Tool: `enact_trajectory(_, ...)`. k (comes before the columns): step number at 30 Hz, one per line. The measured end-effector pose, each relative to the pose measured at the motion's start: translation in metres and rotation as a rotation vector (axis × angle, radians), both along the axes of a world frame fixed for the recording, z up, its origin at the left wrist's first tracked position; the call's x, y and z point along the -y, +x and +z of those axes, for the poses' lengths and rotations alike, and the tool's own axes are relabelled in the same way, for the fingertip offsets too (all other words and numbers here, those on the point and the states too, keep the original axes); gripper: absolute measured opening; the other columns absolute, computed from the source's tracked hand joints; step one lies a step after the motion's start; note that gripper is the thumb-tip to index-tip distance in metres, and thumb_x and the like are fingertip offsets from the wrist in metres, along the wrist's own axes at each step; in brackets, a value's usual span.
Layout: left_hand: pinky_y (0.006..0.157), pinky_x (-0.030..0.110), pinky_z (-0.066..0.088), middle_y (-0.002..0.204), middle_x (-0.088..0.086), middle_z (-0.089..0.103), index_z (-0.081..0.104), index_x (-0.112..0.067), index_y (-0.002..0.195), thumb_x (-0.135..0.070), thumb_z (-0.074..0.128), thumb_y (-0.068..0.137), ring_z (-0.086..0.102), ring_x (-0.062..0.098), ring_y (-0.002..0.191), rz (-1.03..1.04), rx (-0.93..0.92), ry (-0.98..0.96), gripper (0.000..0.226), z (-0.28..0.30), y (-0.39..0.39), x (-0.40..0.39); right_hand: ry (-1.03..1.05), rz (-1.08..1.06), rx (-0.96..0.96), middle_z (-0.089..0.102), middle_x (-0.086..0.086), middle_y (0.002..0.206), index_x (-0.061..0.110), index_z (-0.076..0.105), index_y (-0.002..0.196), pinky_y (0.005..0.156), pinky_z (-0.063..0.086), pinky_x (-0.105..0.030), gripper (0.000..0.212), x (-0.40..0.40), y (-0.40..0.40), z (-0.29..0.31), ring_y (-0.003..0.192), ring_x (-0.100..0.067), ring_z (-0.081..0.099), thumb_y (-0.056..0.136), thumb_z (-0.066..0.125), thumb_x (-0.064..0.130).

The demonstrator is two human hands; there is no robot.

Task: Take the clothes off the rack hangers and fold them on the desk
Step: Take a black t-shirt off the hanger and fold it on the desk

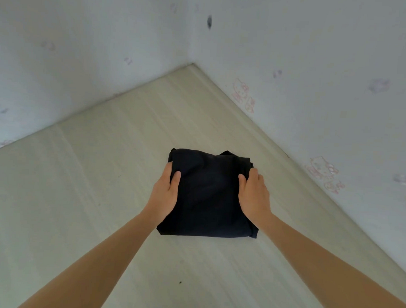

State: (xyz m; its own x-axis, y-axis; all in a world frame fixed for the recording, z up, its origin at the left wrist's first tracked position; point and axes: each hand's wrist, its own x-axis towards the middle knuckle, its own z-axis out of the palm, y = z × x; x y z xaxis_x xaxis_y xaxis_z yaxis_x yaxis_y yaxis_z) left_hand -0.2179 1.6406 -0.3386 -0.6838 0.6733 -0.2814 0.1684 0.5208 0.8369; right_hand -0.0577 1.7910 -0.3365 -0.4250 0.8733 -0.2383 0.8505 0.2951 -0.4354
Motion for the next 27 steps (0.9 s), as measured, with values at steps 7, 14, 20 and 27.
enact_trajectory(7, 0.088, 0.033, 0.048, 0.115, 0.001, 0.061, 0.040, -0.019, 0.140, -0.035, 0.032, 0.105, 0.060, 0.023, 0.104, 0.141, -0.109, -0.044, 0.040, -0.006, -0.006, -0.027, 0.004, -0.063, 0.045, 0.053, -0.004, 0.073, 0.014, 0.034, 0.109, 0.052, 0.039, -0.034, 0.029, -0.017, -0.017, 0.000, 0.060, -0.022, 0.052, 0.103, 0.027, 0.041)
enact_trajectory(14, 0.079, 0.041, 0.054, 0.128, 0.001, 0.047, 0.044, -0.017, 0.133, -0.049, 0.051, 0.095, 0.056, 0.023, 0.105, 0.119, -0.363, -0.301, 0.050, -0.014, -0.021, -0.017, 0.032, -0.139, 0.153, 0.054, -0.008, 0.103, 0.011, 0.039, 0.121, 0.064, 0.042, -0.037, 0.045, -0.019, -0.018, -0.003, 0.080, -0.025, 0.054, 0.099, 0.035, 0.050)
enact_trajectory(20, 0.078, 0.035, 0.048, 0.100, 0.004, 0.058, 0.055, -0.008, 0.111, -0.039, 0.044, 0.100, 0.058, 0.024, 0.092, 0.060, -0.319, -0.284, 0.034, -0.012, -0.010, -0.017, -0.047, -0.157, 0.107, 0.049, -0.013, 0.118, 0.009, 0.040, 0.128, 0.070, 0.042, -0.036, 0.042, -0.008, -0.018, -0.002, 0.092, -0.030, 0.054, 0.102, 0.032, 0.042)
enact_trajectory(27, 0.073, 0.038, 0.042, 0.082, 0.002, 0.054, 0.050, -0.007, 0.092, -0.030, 0.034, 0.104, 0.054, 0.026, 0.080, 0.071, -0.046, -0.210, 0.030, -0.006, -0.002, -0.030, -0.390, -0.381, -0.192, 0.053, -0.012, 0.122, 0.009, 0.038, 0.132, 0.090, 0.045, -0.042, 0.038, 0.002, -0.002, 0.007, 0.101, -0.027, 0.053, 0.104, 0.028, 0.032)
